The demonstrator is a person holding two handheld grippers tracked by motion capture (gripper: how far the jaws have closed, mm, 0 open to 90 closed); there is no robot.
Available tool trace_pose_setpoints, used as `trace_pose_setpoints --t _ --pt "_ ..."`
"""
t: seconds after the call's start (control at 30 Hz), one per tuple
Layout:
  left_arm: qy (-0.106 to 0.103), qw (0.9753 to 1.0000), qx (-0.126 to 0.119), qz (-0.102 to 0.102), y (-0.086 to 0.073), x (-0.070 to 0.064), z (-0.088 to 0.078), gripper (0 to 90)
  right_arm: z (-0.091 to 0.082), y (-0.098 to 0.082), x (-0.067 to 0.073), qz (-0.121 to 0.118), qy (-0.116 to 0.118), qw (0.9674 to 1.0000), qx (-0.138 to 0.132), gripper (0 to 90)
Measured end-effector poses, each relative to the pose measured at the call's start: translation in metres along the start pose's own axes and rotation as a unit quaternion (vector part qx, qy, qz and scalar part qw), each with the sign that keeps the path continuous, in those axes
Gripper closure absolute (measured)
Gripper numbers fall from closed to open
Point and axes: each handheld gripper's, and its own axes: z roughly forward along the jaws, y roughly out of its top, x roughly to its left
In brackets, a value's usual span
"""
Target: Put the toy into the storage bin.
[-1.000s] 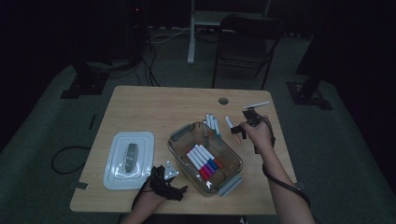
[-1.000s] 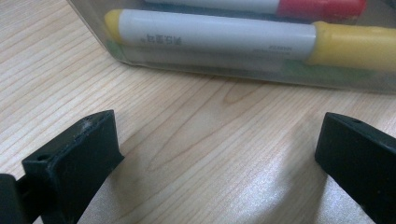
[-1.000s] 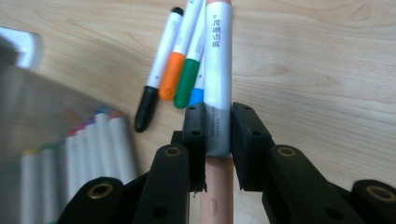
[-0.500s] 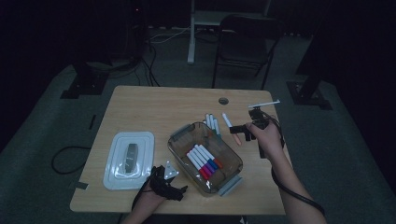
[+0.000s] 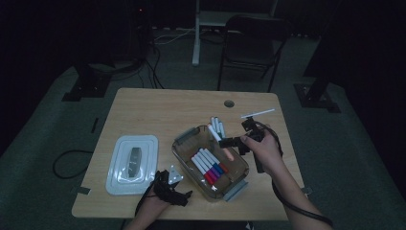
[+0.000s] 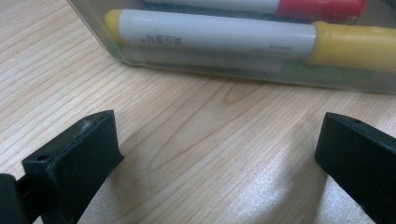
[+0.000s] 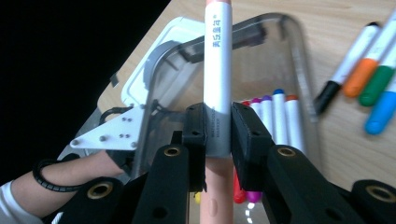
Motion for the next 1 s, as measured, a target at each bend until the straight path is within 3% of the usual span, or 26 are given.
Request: trace_pose_setpoints --t 0.23,0.4,0.5,0.73,0.87,1.0 --pt "0.000 1.0000 0.000 0.000 0.000 0.000 0.000 0.5 0.028 -0.007 0.015 -0.013 0.018 0.9991 0.035 76.8" --pt "0.001 1.0000 0.000 0.001 0.000 0.000 0.000 0.4 0.061 -0.013 0.017 -0.016 0.015 0.9969 0.075 76.8" --pt "0.001 1.0000 0.001 0.002 0.000 0.000 0.000 0.4 0.070 -0.014 0.018 -0.018 0.009 0.9961 0.086 76.8" --pt "0.000 1.0000 0.000 0.000 0.000 0.000 0.000 0.4 0.105 -0.014 0.013 -0.006 0.017 0.9907 0.135 76.8" --pt "0.000 1.0000 0.000 0.000 0.000 0.000 0.000 0.4 0.112 -0.013 0.016 -0.013 0.023 0.9876 0.155 76.7" --pt "0.000 1.0000 0.000 0.000 0.000 0.000 0.000 0.5 0.126 -0.015 0.017 -0.020 0.009 0.9830 0.182 76.8"
